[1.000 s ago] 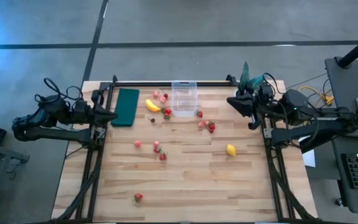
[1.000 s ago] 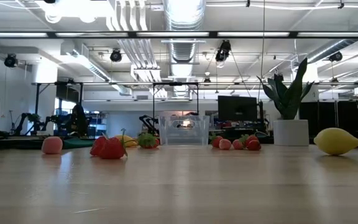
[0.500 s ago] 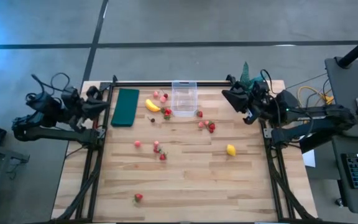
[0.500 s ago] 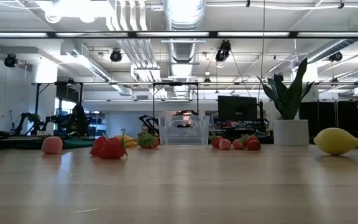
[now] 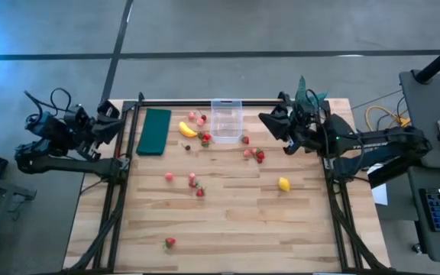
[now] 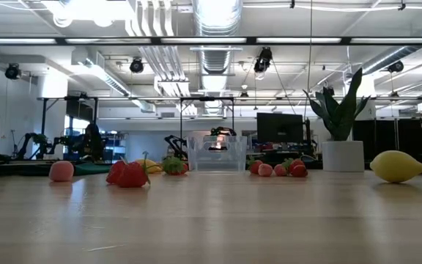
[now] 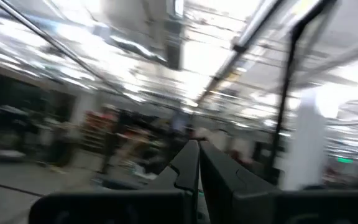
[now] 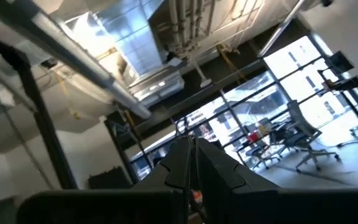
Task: Pick and placing Produce into tupperware
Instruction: Put the yellow lemon into the transparent bin
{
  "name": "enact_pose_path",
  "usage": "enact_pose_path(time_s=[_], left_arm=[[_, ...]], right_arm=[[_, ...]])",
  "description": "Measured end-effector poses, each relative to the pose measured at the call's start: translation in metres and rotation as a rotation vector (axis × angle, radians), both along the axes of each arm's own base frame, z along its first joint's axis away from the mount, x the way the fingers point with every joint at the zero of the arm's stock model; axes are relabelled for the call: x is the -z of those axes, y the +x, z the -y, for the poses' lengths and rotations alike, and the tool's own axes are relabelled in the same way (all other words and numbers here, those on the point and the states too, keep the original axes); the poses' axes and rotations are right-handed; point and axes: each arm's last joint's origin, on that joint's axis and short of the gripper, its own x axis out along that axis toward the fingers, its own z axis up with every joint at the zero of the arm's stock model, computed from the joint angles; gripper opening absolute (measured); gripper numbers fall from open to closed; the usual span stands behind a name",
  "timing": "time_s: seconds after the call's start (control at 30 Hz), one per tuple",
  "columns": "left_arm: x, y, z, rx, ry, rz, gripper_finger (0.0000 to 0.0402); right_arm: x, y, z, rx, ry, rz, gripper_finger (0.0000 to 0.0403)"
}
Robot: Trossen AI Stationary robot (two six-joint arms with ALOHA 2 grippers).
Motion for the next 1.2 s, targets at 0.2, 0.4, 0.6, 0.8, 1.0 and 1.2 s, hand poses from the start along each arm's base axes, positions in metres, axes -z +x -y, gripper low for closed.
enact_pose_path(time_s=[0.2, 0.4, 0.6, 0.8, 1.0, 1.2], left_arm=[[-0.003, -0.001, -0.003, -0.111, 0.018, 0.026, 0.0000], [-0.003, 0.000, -0.001, -0.067, 0.031, 0.027, 0.0000], [-0.006, 0.007, 0.000, -0.026, 0.050, 0.050, 0.0000], [-0.004, 0.017, -0.001, -0.043, 0.041, 0.005, 0.0000], [0.000, 0.028, -0.001, -0.055, 0.037, -0.042, 0.0000], [0.010, 0.033, -0.002, -0.084, 0.002, -0.149, 0.0000]], right_arm=[[-0.007, -0.001, 0.001, 0.016, -0.015, 0.017, 0.0022], [-0.023, 0.000, 0.002, 0.007, -0.020, 0.063, 0.0022], [-0.043, 0.017, 0.001, 0.005, -0.099, 0.025, 0.0022], [-0.045, 0.039, 0.009, 0.208, -0.052, -0.623, 0.0038], [-0.032, 0.044, 0.013, 0.350, 0.045, -1.143, 0.0111], [-0.004, 0.047, 0.011, 0.371, 0.160, -1.453, 0.0191]])
